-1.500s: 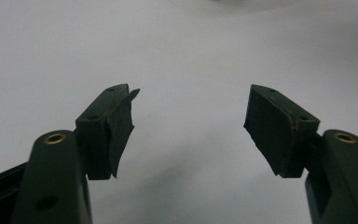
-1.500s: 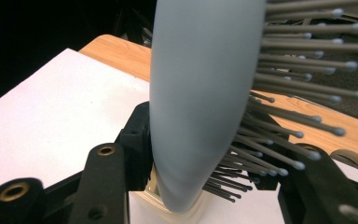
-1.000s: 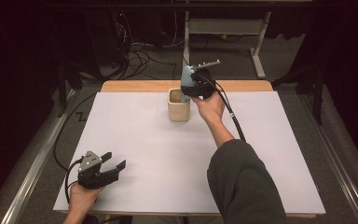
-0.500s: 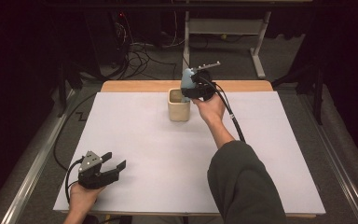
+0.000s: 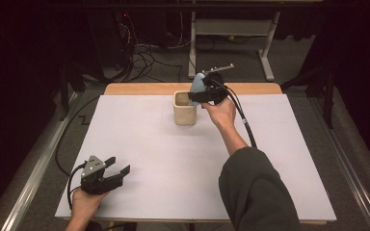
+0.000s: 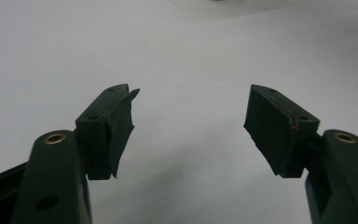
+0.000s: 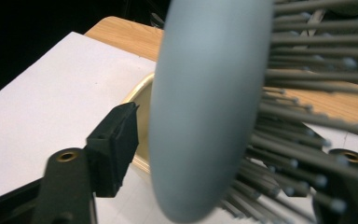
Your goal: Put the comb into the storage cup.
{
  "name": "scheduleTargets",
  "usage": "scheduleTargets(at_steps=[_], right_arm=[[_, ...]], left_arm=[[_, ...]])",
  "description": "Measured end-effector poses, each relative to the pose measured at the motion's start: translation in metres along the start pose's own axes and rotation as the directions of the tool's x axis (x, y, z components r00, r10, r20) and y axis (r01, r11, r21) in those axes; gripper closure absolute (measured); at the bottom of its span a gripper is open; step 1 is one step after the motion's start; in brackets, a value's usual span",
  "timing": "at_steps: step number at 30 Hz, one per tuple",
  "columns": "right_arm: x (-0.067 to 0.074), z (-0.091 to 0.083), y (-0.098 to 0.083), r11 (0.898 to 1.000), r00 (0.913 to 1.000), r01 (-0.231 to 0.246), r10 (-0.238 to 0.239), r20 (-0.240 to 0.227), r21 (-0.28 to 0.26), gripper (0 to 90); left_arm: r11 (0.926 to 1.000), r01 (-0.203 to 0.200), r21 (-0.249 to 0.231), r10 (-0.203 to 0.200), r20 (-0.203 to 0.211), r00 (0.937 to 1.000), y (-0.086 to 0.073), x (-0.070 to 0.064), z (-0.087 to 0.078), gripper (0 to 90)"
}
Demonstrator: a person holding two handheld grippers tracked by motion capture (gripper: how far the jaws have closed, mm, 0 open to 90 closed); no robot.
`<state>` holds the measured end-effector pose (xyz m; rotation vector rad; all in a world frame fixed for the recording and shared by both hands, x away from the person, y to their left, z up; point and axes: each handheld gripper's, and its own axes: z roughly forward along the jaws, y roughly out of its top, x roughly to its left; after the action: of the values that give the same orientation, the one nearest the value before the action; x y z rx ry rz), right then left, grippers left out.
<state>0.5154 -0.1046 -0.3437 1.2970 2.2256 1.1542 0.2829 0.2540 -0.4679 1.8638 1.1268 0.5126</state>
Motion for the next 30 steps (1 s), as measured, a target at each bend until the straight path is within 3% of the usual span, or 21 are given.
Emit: scheduleTargets(at_steps=[15, 30], right_arm=[[-0.011, -0.012, -0.009, 1.000, 1.0000, -0.001, 0.001, 0.003, -0.017, 25.2], [-0.012, -0.029, -0.015, 0.999, 0.9998, 0.020, -0.020, 0.009, -0.039, 22.7]], left_arm=[[1.0000, 0.003, 0.006, -0.003, -0.003, 1.0000, 0.000, 0.000, 0.001, 32.5], [0.9999, 0.012, 0.004, -0.012, -0.008, 0.9999, -0.001, 0.001, 0.001, 32.4]])
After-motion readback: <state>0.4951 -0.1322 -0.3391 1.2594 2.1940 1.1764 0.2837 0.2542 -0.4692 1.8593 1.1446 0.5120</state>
